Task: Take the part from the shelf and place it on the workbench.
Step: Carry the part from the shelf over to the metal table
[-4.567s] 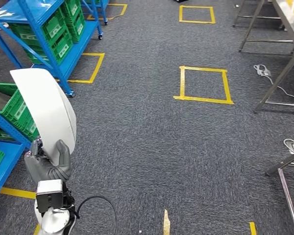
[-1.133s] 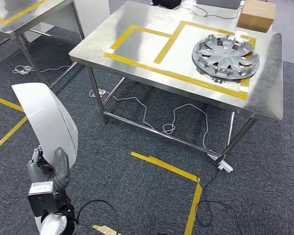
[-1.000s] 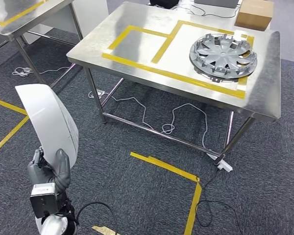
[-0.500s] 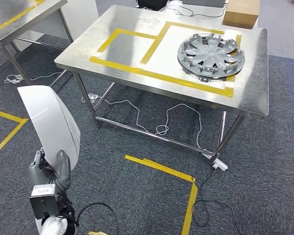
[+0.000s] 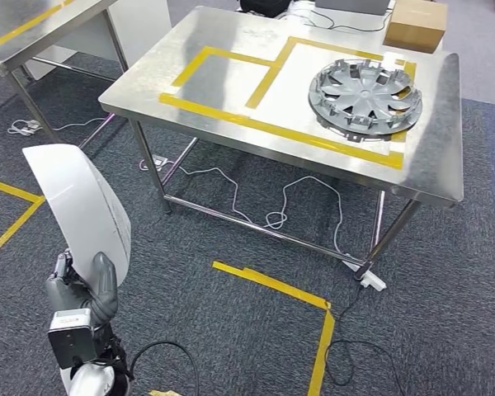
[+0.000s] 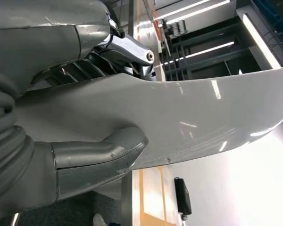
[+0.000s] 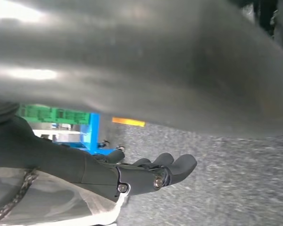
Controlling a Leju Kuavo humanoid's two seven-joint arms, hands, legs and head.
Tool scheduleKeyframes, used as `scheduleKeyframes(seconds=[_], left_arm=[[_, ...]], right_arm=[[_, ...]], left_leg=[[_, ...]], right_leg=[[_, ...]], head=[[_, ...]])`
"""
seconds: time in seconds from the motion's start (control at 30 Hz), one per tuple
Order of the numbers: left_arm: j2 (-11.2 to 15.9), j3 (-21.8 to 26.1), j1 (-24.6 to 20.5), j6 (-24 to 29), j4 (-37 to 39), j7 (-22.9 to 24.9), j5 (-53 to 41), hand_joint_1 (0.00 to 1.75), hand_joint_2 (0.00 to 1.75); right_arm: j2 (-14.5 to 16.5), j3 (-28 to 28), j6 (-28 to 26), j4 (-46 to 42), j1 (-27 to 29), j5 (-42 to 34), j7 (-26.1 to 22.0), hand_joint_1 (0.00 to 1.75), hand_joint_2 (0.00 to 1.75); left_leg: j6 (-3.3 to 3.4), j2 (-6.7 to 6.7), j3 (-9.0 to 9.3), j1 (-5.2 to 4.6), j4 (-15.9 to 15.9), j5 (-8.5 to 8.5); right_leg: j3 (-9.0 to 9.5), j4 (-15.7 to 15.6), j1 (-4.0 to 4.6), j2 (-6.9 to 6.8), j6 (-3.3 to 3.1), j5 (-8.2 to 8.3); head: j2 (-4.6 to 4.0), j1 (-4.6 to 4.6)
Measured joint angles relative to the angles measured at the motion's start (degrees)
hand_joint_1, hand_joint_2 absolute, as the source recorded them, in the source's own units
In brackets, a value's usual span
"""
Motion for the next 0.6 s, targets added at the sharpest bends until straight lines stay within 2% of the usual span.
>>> scheduleKeyframes(seconds=[0.03, 0.07, 0.17, 0.23, 0.3, 0.33, 0.37, 0.4, 0.47, 0.5, 0.53, 0.6], left_arm=[[0.01, -0.02, -0.02, 0.04, -0.01, 0.0, -0.08, 1.75, 1.75], [0.03, -0.07, -0.04, 0.08, -0.01, 0.0, -0.27, 1.75, 1.75], [0.09, -0.52, -0.18, 0.4, -0.09, 0.0, -0.94, 1.75, 1.75], [0.18, -0.81, -0.32, 0.62, -0.21, 0.0, -1.1, 1.75, 1.75], [0.33, -0.88, -0.36, 0.67, -0.25, 0.0, -1.13, 1.75, 1.75], [0.4, -0.89, -0.34, 0.67, -0.25, 0.0, -1.13, 1.75, 1.75], [0.46, -0.89, -0.32, 0.68, -0.25, 0.0, -1.14, 1.75, 1.75], [0.51, -0.89, -0.3, 0.69, -0.25, 0.0, -1.2, 1.75, 1.75], [0.71, -0.86, -0.07, 0.69, -0.33, 0.0, -1.52, 1.75, 1.75], [0.85, -0.82, 0.22, 0.67, -0.48, 0.0, -1.67, 1.75, 1.75], [1.02, -0.74, 0.62, 0.62, -0.74, 0.0, -1.77, 1.75, 1.75], [1.3, -0.42, 1.63, 0.49, -1.55, 0.0, -1.67, 1.75, 1.75]], right_arm=[[0.0, 0.0, 0.25, 0.0, -0.08, 0.21, -0.04, 0.0, 0.0], [0.0, 0.01, 0.57, 0.0, -0.13, 0.42, -0.08, 0.0, 0.0], [-0.01, 0.0, 1.46, -0.01, -0.03, 1.1, -0.12, 0.0, 0.0], [-0.01, -0.01, 1.71, -0.01, -0.02, 1.4, -0.1, 0.0, 0.0], [-0.01, -0.01, 1.78, -0.01, -0.04, 1.57, -0.13, 0.0, 0.0], [-0.01, -0.01, 1.81, -0.01, -0.01, 1.68, -0.16, 0.0, 0.0], [-0.01, -0.01, 1.84, -0.01, 0.01, 1.81, -0.19, 0.0, 0.0], [-0.01, -0.01, 1.92, -0.01, 0.03, 1.96, -0.19, 0.0, 0.0], [0.05, -0.01, 2.2, 0.01, 0.06, 2.22, -0.19, 0.0, 0.0], [0.13, -0.01, 2.34, 0.02, 0.07, 2.3, -0.28, 0.0, 0.0], [0.21, -0.01, 2.42, 0.03, 0.08, 2.34, -0.38, 0.0, 0.0], [0.31, -0.01, 2.39, 0.04, 0.16, 2.34, -0.58, 0.0, 0.0]], left_leg=[[-0.31, 0.01, 0.03, -0.13, 0.09, -0.14], [-0.6, 0.02, 0.01, -0.25, 0.15, -0.21], [-1.43, 0.04, -0.02, -0.12, 0.87, -0.94], [-1.92, 0.01, -1.82, -0.03, 5.37, -3.63], [-2.11, 0.0, -5.57, -0.04, 13.22, -7.05], [-2.08, -0.01, -7.09, -0.04, 16.11, -7.79], [-1.95, -0.01, -7.71, -0.05, 16.99, -7.34], [-1.7, -0.02, -7.27, -0.08, 15.58, -5.77], [-0.84, -0.1, -4.28, -0.34, 8.35, -1.35], [-0.39, -0.16, -2.75, -0.52, 4.77, 0.02], [-0.09, -0.2, -1.79, -0.72, 2.4, 0.6], [0.18, -0.25, -1.28, -0.96, 0.81, 0.37]], right_leg=[[1.04, -2.04, 0.06, -0.11, -0.25, 0.41], [1.43, -2.68, 0.17, -0.11, -0.56, 0.18], [1.8, -2.88, 0.13, 0.03, -1.65, 0.1], [2.14, -3.05, 0.01, 0.01, -2.33, 0.05], [2.29, -3.03, 0.16, 0.03, -2.74, -0.14], [2.38, -3.03, 0.27, 0.06, -2.86, -0.23], [2.52, -3.02, 0.38, 0.12, -2.95, -0.33], [2.72, -3.02, 0.51, 0.2, -2.99, -0.43], [3.16, -3.03, 0.69, 0.37, -2.99, -0.69], [3.23, -2.96, 0.82, 0.49, -2.85, -0.85], [3.17, -2.91, 0.88, 0.55, -2.64, -0.95], [2.96, -2.91, 0.87, 0.6, -2.04, -1.04]], head=[[0.0, -0.07], [0.0, -0.15], [0.0, -0.37], [0.0, -0.61], [0.0, -0.76], [0.0, -0.75], [0.0, -0.75], [0.0, -0.75], [0.0, -0.73], [0.0, -0.7], [0.0, -0.7], [0.0, -0.7]])
